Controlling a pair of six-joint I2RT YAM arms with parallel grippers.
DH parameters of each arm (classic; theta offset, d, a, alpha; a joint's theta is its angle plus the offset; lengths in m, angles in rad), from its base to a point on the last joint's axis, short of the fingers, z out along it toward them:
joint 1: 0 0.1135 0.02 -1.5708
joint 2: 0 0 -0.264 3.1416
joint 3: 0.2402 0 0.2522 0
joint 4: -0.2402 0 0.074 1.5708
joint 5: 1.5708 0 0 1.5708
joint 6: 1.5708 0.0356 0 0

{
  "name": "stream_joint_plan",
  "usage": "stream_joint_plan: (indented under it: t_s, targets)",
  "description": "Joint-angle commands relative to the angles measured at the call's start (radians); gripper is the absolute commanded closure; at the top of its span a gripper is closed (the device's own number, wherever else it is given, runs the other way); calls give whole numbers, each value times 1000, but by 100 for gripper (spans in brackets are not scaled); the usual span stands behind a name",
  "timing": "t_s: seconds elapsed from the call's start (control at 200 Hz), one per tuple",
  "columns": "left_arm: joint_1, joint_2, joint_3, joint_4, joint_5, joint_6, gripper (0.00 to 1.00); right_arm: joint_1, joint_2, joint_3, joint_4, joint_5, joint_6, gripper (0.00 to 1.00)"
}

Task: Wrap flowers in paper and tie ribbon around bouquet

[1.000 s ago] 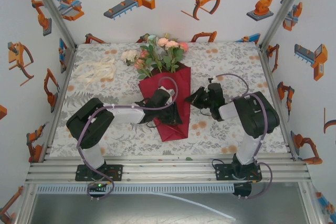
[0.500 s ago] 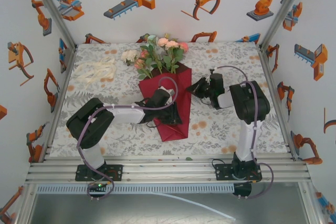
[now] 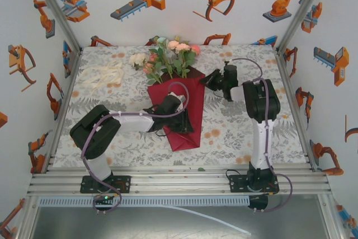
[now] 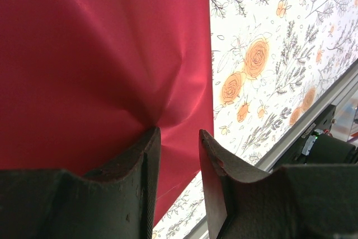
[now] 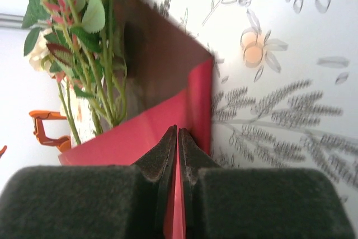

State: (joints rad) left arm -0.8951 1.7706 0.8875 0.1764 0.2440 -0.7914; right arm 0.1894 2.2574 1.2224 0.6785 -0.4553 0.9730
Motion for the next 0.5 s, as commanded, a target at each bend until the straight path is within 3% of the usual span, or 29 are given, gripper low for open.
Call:
stream_joint_plan:
  t_s: [0.0, 0.1, 0.21, 0.37, 0.496]
  targets:
    - [4, -11, -27, -88, -26, 18, 63, -27, 37, 76, -99, 7, 3, 88]
    - [4, -18, -27, -88, -25, 17, 63, -38, 13, 166, -234, -27, -50, 88]
    - [4, -17, -28, -77, -27, 9, 63, -37, -124, 174, -404, -51, -179, 87]
    - [2, -3, -22, -59, -27, 0, 63, -9, -400, -137, -340, -82, -186, 88]
    - [3, 0, -14, -68, -39, 4, 63, 54, -575, -415, -261, -72, -159, 100]
